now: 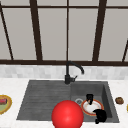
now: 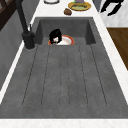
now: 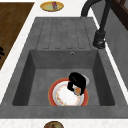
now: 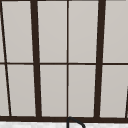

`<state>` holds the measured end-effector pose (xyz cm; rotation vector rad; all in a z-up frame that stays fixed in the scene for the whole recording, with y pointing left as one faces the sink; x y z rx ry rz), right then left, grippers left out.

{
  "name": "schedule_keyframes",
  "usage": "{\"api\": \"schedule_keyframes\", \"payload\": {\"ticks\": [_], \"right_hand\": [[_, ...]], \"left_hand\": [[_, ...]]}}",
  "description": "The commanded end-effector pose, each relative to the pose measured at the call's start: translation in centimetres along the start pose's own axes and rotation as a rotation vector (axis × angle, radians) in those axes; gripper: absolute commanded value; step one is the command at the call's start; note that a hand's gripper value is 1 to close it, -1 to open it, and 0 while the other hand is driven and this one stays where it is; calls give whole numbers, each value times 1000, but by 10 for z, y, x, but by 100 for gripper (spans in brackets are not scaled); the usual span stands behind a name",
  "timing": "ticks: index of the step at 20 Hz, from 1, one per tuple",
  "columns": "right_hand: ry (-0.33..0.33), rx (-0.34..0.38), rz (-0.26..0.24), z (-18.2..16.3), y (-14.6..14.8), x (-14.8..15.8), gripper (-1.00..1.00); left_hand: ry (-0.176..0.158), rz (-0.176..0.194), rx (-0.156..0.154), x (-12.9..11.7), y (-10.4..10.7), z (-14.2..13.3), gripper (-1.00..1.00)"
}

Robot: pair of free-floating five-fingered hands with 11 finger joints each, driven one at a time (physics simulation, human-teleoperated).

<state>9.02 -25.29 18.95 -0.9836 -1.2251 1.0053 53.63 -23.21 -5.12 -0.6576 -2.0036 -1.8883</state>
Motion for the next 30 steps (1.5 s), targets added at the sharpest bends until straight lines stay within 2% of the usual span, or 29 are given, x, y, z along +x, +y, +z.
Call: {"api": "schedule_keyframes", "payload": {"ticks": [1, 3, 4, 5, 7, 9, 10, 11, 12, 13, 14, 16, 18, 19, 20, 23, 26, 28, 29, 30], "right_hand": [[0, 0, 0, 0, 0, 0, 0], [0, 0, 0, 0, 0, 0, 0], [0, 0, 0, 0, 0, 0, 0], [0, 0, 0, 0, 0, 0, 0], [0, 0, 0, 0, 0, 0, 0], [0, 0, 0, 0, 0, 0, 0], [0, 0, 0, 0, 0, 0, 0], [0, 0, 0, 0, 0, 0, 0], [0, 0, 0, 0, 0, 0, 0], [0, 0, 0, 0, 0, 0, 0], [0, 0, 0, 0, 0, 0, 0], [0, 0, 0, 0, 0, 0, 0], [0, 0, 0, 0, 0, 0, 0], [0, 0, 0, 0, 0, 0, 0], [0, 0, 0, 0, 0, 0, 0], [0, 0, 0, 0, 0, 0, 0], [0, 0, 0, 0, 0, 0, 0], [0, 0, 0, 0, 0, 0, 0], [0, 0, 0, 0, 0, 0, 0], [0, 0, 0, 0, 0, 0, 0]], "left_hand": [[0, -36, -6, 4, -3, -4, 100], [9, -29, -7, 8, 8, -2, 100], [15, -34, -13, 18, 21, -2, 100], [30, -12, -25, 24, 29, 3, 100], [46, 31, 22, 32, 41, 15, 100], [44, 25, 29, 41, 55, 19, 100], [43, -6, 26, 47, 59, 16, 100], [43, -4, 26, 46, 52, 15, 100], [57, -7, 19, 50, 41, 8, 100], [84, -22, 5, 54, 32, -2, -100], [89, -9, 30, 52, 23, -4, -100], [78, 49, 38, 48, 17, -6, -100], [72, 70, 43, 43, 9, -11, -100], [90, 74, 60, 36, 7, -8, -100], [99, 67, 58, 26, 4, -3, -100], [72, 72, 35, -5, -7, -2, -100], [70, 80, 32, -31, -19, 0, -100], [67, 104, 16, -39, -28, -7, -100], [76, 119, 11, -40, -27, -10, -100], [80, 121, 9, -43, -28, -12, -100]]}}
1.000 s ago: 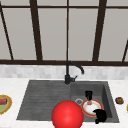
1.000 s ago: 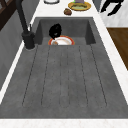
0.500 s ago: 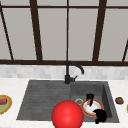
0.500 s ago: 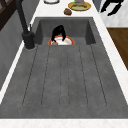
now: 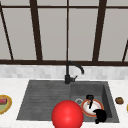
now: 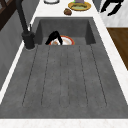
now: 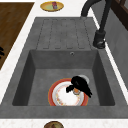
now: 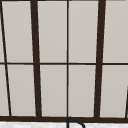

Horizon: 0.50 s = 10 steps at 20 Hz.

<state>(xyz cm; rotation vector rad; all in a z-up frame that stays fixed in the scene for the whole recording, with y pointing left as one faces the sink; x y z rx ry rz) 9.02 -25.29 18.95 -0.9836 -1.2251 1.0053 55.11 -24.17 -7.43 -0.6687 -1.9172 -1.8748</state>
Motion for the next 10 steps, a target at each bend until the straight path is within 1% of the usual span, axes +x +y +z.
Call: {"api": "schedule_keyframes", "payload": {"ticks": [1, 4, 5, 6, 7, 8, 9, 10], "right_hand": [[0, 0, 0, 0, 0, 0, 0], [0, 0, 0, 0, 0, 0, 0], [0, 0, 0, 0, 0, 0, 0], [0, 0, 0, 0, 0, 0, 0], [0, 0, 0, 0, 0, 0, 0], [0, 0, 0, 0, 0, 0, 0], [0, 0, 0, 0, 0, 0, 0], [0, 0, 0, 0, 0, 0, 0]], "left_hand": [[35, 65, 30, -22, -17, -9, -100], [39, 119, 8, -34, -12, -9, -100], [34, 122, -3, -31, -17, -4, -100], [28, 125, -7, -29, -15, -2, 100], [5, 120, -32, -26, -13, 7, 100], [6, 98, -28, -24, -6, 6, 100], [5, 88, -21, -25, -2, 3, 100], [-2, 57, -17, -27, -1, 3, 100]]}}
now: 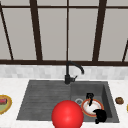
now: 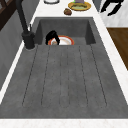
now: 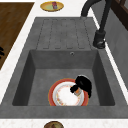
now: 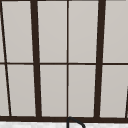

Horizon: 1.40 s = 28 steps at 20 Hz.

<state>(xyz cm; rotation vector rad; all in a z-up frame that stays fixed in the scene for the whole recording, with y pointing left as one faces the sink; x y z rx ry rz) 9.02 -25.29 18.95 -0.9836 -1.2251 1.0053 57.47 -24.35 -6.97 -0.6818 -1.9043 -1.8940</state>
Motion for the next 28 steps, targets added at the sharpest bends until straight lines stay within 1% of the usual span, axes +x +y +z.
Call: {"api": "schedule_keyframes", "payload": {"ticks": [1, 3, 5, 6, 7, 8, 9, 10, 11, 12, 13, 14, 15, 16, 17, 20, 21, 22, 23, 24, 25, 28], "right_hand": [[0, 0, 0, 0, 0, 0, 0], [0, 0, 0, 0, 0, 0, 0], [0, 0, 0, 0, 0, 0, 0], [0, 0, 0, 0, 0, 0, 0], [0, 0, 0, 0, 0, 0, 0], [0, 0, 0, 0, 0, 0, 0], [0, 0, 0, 0, 0, 0, 0], [0, 0, 0, 0, 0, 0, 0], [0, 0, 0, 0, 0, 0, 0], [0, 0, 0, 0, 0, 0, 0], [0, 0, 0, 0, 0, 0, 0], [0, 0, 0, 0, 0, 0, 0], [0, 0, 0, 0, 0, 0, 0], [0, 0, 0, 0, 0, 0, 0], [0, 0, 0, 0, 0, 0, 0], [0, 0, 0, 0, 0, 0, 0], [0, 0, 0, 0, 0, 0, 0], [0, 0, 0, 0, 0, 0, 0], [0, 0, 0, 0, 0, 0, 0], [0, 0, 0, 0, 0, 0, 0], [0, 0, 0, 0, 0, 0, 0], [0, 0, 0, 0, 0, 0, 0]], "left_hand": [[0, 26, 3, -12, -17, 3, 100], [12, -22, 0, -12, -17, 1, 100], [14, -55, -7, -14, -20, 1, 100], [13, -64, -7, -15, -19, 2, 100], [32, -57, 6, -15, -13, 1, -100], [56, 8, 39, -14, -3, 1, -100], [84, 25, 58, -16, 6, 8, -100], [47, -9, 13, -7, 4, -4, -100], [32, 27, 28, -4, 9, 1, -100], [33, 14, 12, -1, 7, -2, -100], [27, 14, 5, 3, 10, -4, -100], [17, 13, 30, 5, 20, 0, -100], [22, 0, 20, 12, 21, -4, -100], [18, -29, 25, 19, 27, -7, -100], [19, -40, 21, 22, 31, -8, -100], [23, -36, 9, 38, 38, -12, -100], [21, -27, 10, 47, 37, -15, -100], [16, 9, 16, 59, 34, -18, -100], [12, 12, 21, 64, 31, -17, -100], [11, 26, 21, 72, 31, -20, -100], [12, 33, 19, 79, 31, -22, -100], [15, 36, 12, 101, 27, -30, -100]]}}
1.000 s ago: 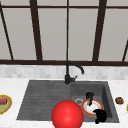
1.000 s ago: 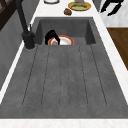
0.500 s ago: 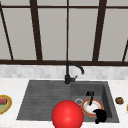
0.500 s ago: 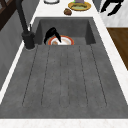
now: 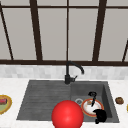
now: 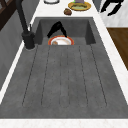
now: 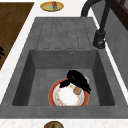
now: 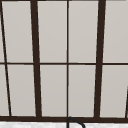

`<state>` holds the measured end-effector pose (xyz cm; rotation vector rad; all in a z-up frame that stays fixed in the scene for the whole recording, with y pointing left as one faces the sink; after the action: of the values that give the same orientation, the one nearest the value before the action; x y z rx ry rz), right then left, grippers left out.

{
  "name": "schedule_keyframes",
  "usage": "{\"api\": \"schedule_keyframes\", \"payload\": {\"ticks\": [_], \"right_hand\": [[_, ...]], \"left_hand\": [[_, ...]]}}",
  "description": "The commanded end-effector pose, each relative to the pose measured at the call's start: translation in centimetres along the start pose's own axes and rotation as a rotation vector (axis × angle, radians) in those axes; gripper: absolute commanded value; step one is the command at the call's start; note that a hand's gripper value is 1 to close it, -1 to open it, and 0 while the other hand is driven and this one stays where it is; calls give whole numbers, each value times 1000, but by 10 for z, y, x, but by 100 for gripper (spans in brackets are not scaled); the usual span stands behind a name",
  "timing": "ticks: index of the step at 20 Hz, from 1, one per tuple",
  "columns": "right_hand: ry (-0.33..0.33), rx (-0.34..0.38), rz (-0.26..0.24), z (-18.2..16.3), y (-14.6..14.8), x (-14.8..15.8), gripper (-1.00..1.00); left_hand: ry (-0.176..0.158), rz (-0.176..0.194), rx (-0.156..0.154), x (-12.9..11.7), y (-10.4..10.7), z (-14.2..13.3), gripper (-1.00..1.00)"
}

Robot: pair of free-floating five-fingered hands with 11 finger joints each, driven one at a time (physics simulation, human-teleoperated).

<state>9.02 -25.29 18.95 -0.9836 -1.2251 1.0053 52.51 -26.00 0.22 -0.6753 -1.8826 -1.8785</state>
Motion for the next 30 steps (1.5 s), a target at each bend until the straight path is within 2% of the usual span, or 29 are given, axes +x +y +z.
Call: {"api": "schedule_keyframes", "payload": {"ticks": [1, 2, 5, 8, 9, 10, 11, 14, 17, 19, 20, 24, 27, 30], "right_hand": [[0, 0, 0, 0, 0, 0, 0], [0, 0, 0, 0, 0, 0, 0], [0, 0, 0, 0, 0, 0, 0], [0, 0, 0, 0, 0, 0, 0], [0, 0, 0, 0, 0, 0, 0], [0, 0, 0, 0, 0, 0, 0], [0, 0, 0, 0, 0, 0, 0], [0, 0, 0, 0, 0, 0, 0], [0, 0, 0, 0, 0, 0, 0], [0, 0, 0, 0, 0, 0, 0], [0, 0, 0, 0, 0, 0, 0], [0, 0, 0, 0, 0, 0, 0], [0, 0, 0, 0, 0, 0, 0], [0, 0, 0, 0, 0, 0, 0]], "left_hand": [[-9, 23, 13, 24, -5, -7, -100], [-20, 40, 26, 17, -8, -3, -100], [-20, 30, 24, 16, -8, -1, -100], [-32, 84, 38, 13, -11, 6, -100], [-28, 123, 34, 7, -14, 8, -100], [-20, 141, 23, 7, -13, 5, -100], [-28, 159, 13, 8, -15, 5, -100], [-26, 172, 8, 22, -20, 4, -100], [-15, 245, 22, 13, -18, 6, -100], [-21, 275, 18, 9, -22, 7, -100], [-30, 243, 11, 12, -22, 7, -100], [-38, 306, 21, 6, -31, 15, -100], [-35, 314, 30, -10, -32, 21, -100], [-31, 317, 32, -14, -34, 21, -100]]}}
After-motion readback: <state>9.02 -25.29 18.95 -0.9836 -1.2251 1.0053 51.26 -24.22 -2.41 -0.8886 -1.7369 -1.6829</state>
